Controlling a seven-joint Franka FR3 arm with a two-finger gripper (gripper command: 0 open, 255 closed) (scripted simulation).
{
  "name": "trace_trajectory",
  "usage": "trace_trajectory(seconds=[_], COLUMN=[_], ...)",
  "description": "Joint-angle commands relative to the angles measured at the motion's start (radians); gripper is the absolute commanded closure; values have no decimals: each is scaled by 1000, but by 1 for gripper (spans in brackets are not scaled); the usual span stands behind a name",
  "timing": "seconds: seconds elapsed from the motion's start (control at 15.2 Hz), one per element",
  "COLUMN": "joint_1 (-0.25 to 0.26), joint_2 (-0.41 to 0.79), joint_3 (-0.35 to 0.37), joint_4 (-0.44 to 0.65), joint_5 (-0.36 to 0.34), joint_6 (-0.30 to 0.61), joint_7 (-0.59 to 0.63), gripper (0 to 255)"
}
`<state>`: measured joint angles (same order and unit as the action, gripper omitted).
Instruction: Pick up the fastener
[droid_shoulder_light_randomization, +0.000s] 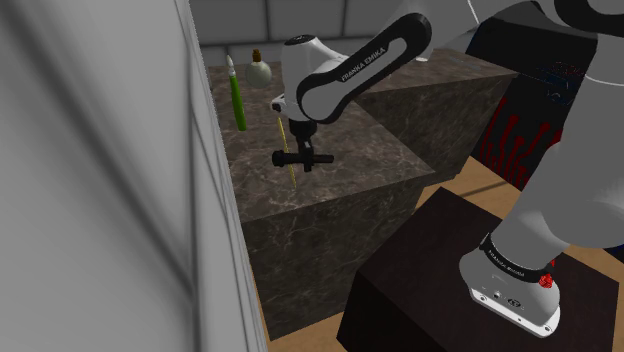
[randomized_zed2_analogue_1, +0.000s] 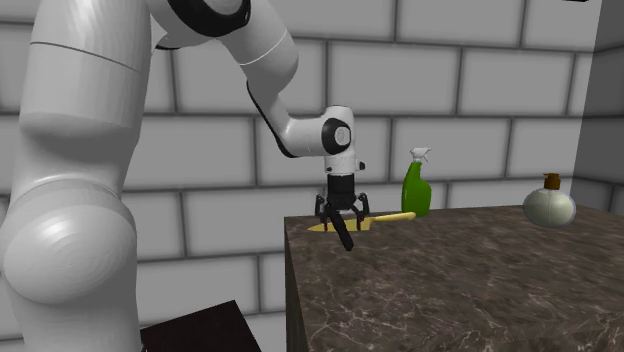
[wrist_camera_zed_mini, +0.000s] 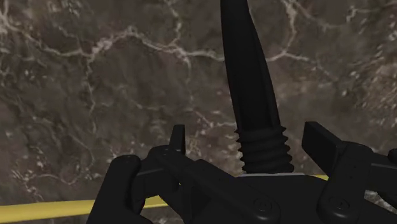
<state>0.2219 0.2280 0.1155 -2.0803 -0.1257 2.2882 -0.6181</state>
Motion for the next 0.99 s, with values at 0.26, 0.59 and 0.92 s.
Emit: trace_trajectory(seconds=[0.26,0.59,0.92], joint_1=[1,0,-1], joint_2=[3,3,-28], joint_3=[0,0,2], joint_4=[-10,-10,11], joint_5=[-2,-2,7], joint_6=[13,13,-37], joint_7=[3,3,-7], gripper=[255,255,255])
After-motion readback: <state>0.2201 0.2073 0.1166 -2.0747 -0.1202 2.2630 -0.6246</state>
